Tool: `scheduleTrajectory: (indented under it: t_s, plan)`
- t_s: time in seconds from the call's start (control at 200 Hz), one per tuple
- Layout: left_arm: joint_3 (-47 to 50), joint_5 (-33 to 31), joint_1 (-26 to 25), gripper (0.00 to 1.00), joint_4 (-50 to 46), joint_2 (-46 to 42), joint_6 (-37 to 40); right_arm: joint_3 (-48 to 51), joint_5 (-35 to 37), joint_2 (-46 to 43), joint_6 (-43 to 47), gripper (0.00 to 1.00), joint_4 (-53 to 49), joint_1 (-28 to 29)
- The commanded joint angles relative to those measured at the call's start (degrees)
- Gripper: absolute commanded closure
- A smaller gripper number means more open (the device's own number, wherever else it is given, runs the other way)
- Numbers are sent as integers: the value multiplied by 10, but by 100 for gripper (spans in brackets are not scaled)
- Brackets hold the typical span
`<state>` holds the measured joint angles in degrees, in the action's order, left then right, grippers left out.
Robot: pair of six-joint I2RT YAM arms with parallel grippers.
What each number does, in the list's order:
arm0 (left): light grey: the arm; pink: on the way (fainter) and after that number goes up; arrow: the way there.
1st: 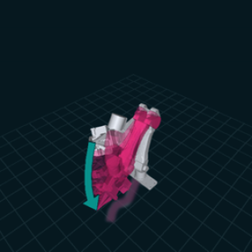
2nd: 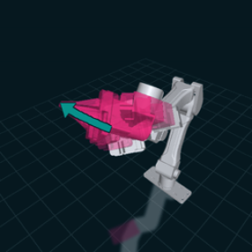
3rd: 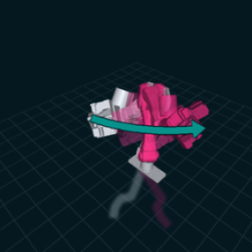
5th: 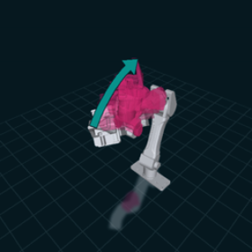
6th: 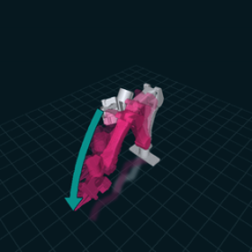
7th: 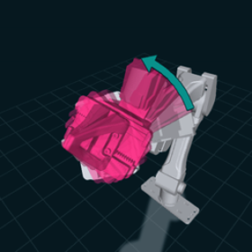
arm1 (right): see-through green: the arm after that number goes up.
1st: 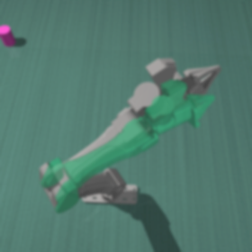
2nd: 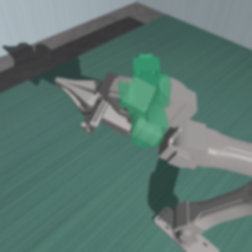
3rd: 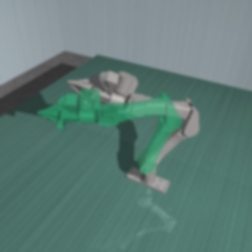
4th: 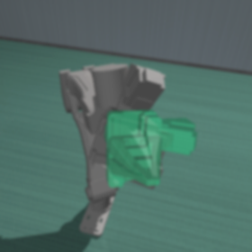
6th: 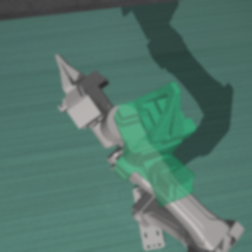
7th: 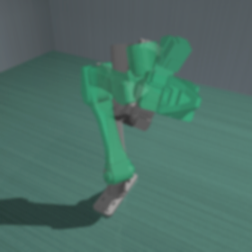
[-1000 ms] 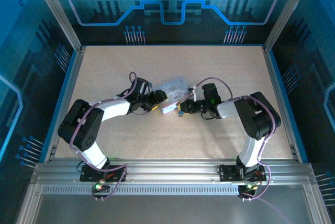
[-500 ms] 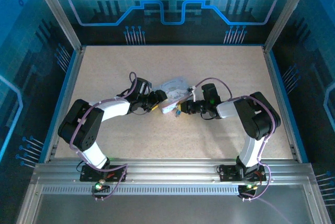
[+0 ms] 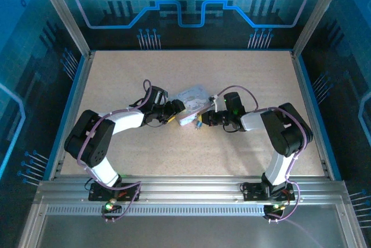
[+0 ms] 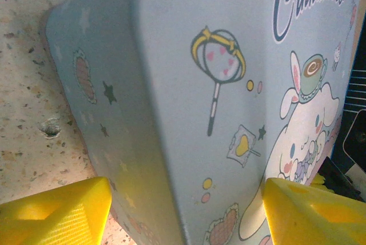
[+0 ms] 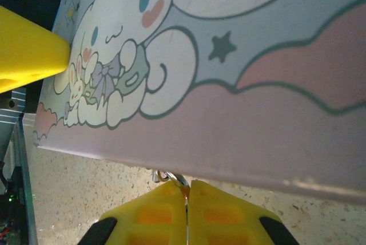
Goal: Unlock a padlock with a key
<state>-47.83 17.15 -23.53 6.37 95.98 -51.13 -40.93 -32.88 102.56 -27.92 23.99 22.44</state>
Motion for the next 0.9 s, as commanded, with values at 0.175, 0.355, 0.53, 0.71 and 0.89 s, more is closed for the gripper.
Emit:
scheduleTrajectory:
  t_s: [0.175, 0.355, 0.53, 0.71, 0.89]
  plan:
    - [19, -9, -8, 29, -29, 15, -2, -5, 19, -19, -28, 94, 13, -11]
    - [20, -10, -8, 29, -29, 14, -1, -5, 20, -22, -46, 94, 25, -14]
    - [22, -9, -8, 29, -27, 15, -2, -7, 25, -21, -75, 94, 27, -15]
    - [23, -9, -8, 29, -25, 13, -2, -4, 36, -25, -105, 95, 36, -14]
    - [23, -10, -8, 29, -26, 14, -2, 1, 53, -30, -129, 95, 52, -14]
